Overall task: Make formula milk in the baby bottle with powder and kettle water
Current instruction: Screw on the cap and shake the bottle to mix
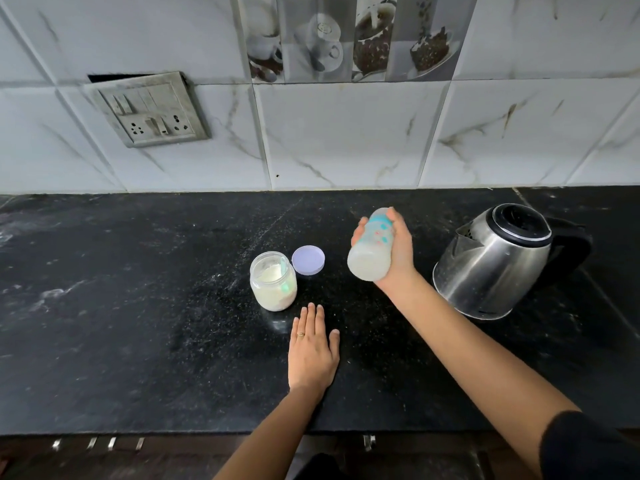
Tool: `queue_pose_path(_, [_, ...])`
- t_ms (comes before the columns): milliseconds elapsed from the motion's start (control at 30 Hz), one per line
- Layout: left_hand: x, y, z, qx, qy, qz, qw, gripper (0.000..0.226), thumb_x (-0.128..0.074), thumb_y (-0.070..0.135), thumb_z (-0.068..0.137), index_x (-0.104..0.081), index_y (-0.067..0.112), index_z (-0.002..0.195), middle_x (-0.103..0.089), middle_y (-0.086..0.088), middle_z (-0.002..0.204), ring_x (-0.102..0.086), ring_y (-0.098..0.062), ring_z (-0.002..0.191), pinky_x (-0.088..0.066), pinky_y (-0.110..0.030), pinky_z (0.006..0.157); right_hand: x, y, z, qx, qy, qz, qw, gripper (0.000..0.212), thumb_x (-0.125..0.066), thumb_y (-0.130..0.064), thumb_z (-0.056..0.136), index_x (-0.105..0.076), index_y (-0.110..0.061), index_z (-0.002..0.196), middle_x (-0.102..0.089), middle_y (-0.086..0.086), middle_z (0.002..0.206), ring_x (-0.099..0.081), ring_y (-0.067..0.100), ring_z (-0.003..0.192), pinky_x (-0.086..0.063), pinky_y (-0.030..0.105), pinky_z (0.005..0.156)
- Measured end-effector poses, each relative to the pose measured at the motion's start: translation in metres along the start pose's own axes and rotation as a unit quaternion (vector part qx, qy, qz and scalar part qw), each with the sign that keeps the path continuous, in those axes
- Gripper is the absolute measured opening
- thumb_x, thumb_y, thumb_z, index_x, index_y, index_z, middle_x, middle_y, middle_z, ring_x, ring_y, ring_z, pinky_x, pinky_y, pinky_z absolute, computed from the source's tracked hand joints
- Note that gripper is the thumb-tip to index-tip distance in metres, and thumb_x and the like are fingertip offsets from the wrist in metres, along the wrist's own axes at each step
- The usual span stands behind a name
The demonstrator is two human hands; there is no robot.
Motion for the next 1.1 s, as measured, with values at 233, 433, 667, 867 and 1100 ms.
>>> queue_pose_path(233, [-0.001, 0.000, 0.002, 0.001, -0.002, 0.008, 1.000, 0.072, -0.005, 0.050, 0.091, -0.019, 0.011, 0.149, -0.017, -0.007, 0.157, -0.009, -0.017, 0.146, 0.004, -0.030, 0.117, -0.002, 0.013, -0.022, -0.013, -0.138, -0.165, 0.976, 0.032, -0.062, -0.034, 0.078, -0.057, -0.025, 0.108, -0.059, 0.006, 0.080, -0.056, 0.019, 0.053, -0.050, 0.027, 0.049])
queue_pose_path(433, [0.000, 0.001, 0.001, 0.003, -0.002, -0.001, 1.000, 0.072, -0.006, 0.051, 0.090, -0.023, 0.011, 0.148, -0.020, -0.007, 0.156, -0.012, -0.017, 0.145, 0.005, -0.028, 0.117, 0.003, 0.000, -0.009, -0.003, -0.038, -0.074, 0.997, 0.023, -0.056, -0.038, 0.082, -0.054, -0.018, 0.095, -0.059, 0.005, 0.072, -0.058, 0.018, 0.049, -0.050, 0.024, 0.047])
queue_pose_path(667, [0.000, 0.001, 0.002, 0.006, 0.004, 0.006, 1.000, 0.067, -0.015, 0.047, 0.093, -0.030, 0.009, 0.146, -0.028, -0.009, 0.153, -0.021, -0.020, 0.143, -0.003, -0.031, 0.118, 0.002, 0.020, -0.015, 0.004, -0.082, -0.156, 0.984, 0.034, -0.059, -0.031, 0.082, -0.052, -0.021, 0.114, -0.058, 0.007, 0.078, -0.055, 0.021, 0.052, -0.049, 0.028, 0.050])
queue_pose_path(867, [0.001, 0.002, 0.001, 0.000, 0.003, 0.003, 1.000, 0.072, -0.007, 0.049, 0.090, -0.022, 0.010, 0.148, -0.021, -0.008, 0.156, -0.012, -0.018, 0.145, 0.001, -0.031, 0.118, 0.004, 0.032, -0.022, -0.010, -0.093, -0.169, 0.981, 0.028, -0.067, -0.036, 0.075, -0.065, -0.026, 0.102, -0.058, 0.007, 0.079, -0.055, 0.020, 0.052, -0.049, 0.027, 0.049])
queue_pose_path(1100, [0.000, 0.000, 0.001, 0.000, -0.001, 0.004, 1.000, 0.073, -0.004, 0.051, 0.089, -0.020, 0.011, 0.149, -0.018, -0.007, 0.157, -0.009, -0.017, 0.146, 0.003, -0.029, 0.117, 0.001, 0.013, -0.003, 0.002, -0.022, -0.062, 0.998, 0.025, -0.055, -0.039, 0.086, -0.058, -0.015, 0.090, -0.058, 0.004, 0.073, -0.057, 0.016, 0.051, -0.049, 0.023, 0.048])
Point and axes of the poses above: each hand's wrist, its own z-axis towards the middle knuckle, its own x-axis out of the back of the hand, y = z × x, the point moved 4 cm from there along z, towards the middle knuckle
